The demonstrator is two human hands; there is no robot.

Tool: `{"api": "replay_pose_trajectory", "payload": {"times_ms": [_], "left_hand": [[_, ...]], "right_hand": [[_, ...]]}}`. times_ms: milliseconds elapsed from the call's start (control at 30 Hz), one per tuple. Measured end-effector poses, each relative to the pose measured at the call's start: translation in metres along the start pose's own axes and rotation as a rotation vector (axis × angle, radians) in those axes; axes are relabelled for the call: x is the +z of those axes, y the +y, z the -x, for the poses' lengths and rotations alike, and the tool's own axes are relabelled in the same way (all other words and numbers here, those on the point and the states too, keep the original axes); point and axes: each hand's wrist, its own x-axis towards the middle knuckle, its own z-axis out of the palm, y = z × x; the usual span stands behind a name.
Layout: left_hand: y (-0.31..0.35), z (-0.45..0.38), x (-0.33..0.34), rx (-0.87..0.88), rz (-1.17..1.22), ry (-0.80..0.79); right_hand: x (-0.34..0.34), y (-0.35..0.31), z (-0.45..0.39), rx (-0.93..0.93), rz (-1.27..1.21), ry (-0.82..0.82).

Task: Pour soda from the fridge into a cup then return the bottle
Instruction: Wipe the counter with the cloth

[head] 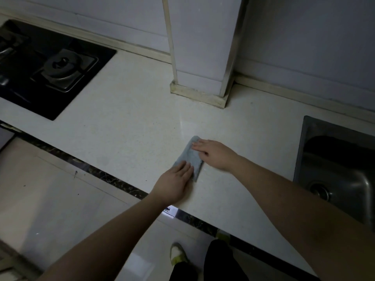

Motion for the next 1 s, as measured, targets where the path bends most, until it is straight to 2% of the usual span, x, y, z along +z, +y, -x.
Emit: {"api": "replay_pose_trajectory", "payload": {"times_ms": [233,400,1000], "left_hand": [[0.058,-0.015,0.01,-0.015,-0.029,0.046],[0.088,-0.038,0.017,0.009,-0.044,0.003],[0.199,-0.128,0.025,0.154,-0.108,0.036]], "right_hand": [[-0.004,0.04,0.028,-0.077,0.031,0.018],[-0.013,0.074,0.052,-0.114,0.037,0.045],[-0.047,0.177,0.141,-0.022,0.008,0.138]]}}
